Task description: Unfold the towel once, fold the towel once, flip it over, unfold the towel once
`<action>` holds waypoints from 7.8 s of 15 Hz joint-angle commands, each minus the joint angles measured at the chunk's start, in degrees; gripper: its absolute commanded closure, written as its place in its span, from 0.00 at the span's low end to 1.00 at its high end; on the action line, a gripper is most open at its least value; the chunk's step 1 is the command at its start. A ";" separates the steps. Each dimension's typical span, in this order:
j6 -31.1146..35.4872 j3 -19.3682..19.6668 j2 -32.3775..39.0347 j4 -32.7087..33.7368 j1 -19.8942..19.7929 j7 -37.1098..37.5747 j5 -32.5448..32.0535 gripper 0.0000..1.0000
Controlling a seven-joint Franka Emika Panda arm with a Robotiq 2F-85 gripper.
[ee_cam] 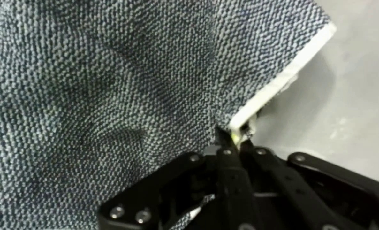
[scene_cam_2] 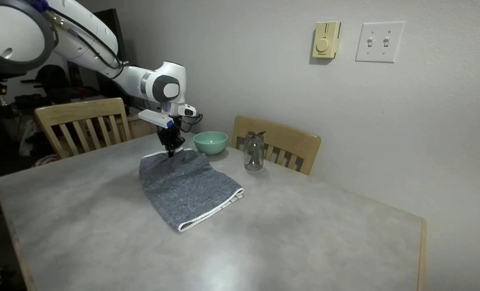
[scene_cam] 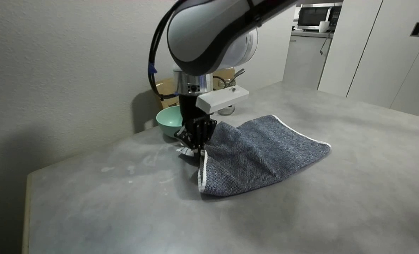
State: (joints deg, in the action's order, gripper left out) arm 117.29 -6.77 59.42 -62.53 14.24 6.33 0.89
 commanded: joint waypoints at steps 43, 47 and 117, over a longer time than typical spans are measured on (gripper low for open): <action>-1.15 1.13 -18.74 -28.92 -17.35 -44.24 -7.92 0.98; 0.79 1.57 -19.19 -31.19 -18.50 -43.42 -7.39 0.75; -1.14 13.28 -13.79 -18.82 2.69 40.62 -21.39 0.52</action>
State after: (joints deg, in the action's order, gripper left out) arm 115.13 8.60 48.37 -78.75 18.03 49.48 -22.15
